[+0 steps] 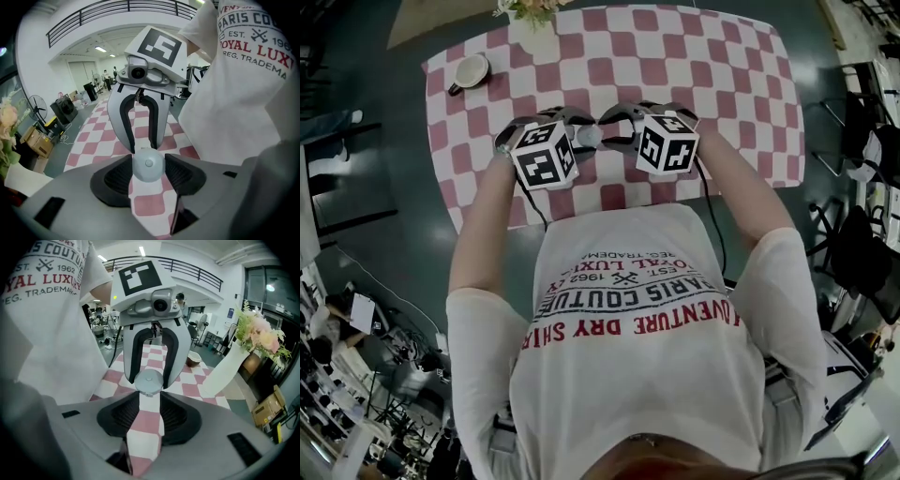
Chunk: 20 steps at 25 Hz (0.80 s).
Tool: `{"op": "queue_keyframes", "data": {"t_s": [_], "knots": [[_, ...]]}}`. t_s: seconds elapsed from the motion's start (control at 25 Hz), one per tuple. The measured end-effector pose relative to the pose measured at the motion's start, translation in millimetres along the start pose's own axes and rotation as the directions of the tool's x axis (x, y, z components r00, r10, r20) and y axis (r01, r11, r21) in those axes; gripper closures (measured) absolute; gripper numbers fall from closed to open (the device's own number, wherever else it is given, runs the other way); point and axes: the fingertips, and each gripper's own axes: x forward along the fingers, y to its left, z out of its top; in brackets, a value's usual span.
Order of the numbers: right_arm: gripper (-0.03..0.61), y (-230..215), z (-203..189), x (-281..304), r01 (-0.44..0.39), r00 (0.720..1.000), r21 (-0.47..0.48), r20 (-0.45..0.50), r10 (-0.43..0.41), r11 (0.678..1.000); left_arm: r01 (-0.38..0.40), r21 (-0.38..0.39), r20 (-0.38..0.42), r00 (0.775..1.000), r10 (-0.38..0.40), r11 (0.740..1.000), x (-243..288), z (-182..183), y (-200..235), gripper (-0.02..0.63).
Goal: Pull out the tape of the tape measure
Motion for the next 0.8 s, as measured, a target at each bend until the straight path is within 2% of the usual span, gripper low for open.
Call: {"op": "queue_keyframes", "data": {"t_s": [0.16, 0.4, 0.72, 0.8], "knots": [[0.443, -2, 2, 1, -0.009, 1.0, -0.073, -0.024, 0.007, 0.997, -0.002, -0.012, -0.001, 1.0, 0.002, 1.0, -1, -3, 4, 0.379], [0.511, -11, 1, -2, 0.047, 0.999, -0.08, -0.012, -0.048, 0.996, -0.017, -0.076, 0.006, 1.0, 0.018, 0.997, -1, -7, 12, 0.379], [0.512, -10, -5, -3, 0.003, 0.998, -0.13, -0.066, -0.012, 0.991, -0.008, -0.091, 0.017, 1.0, 0.009, 0.996, 2, -4, 11, 0.379], [0.529, -9, -8, -3, -0.007, 0.996, -0.139, -0.092, -0.006, 0.99, -0.008, -0.095, 0.016, 1.0, 0.009, 0.995, 4, -5, 12, 0.379]]}}
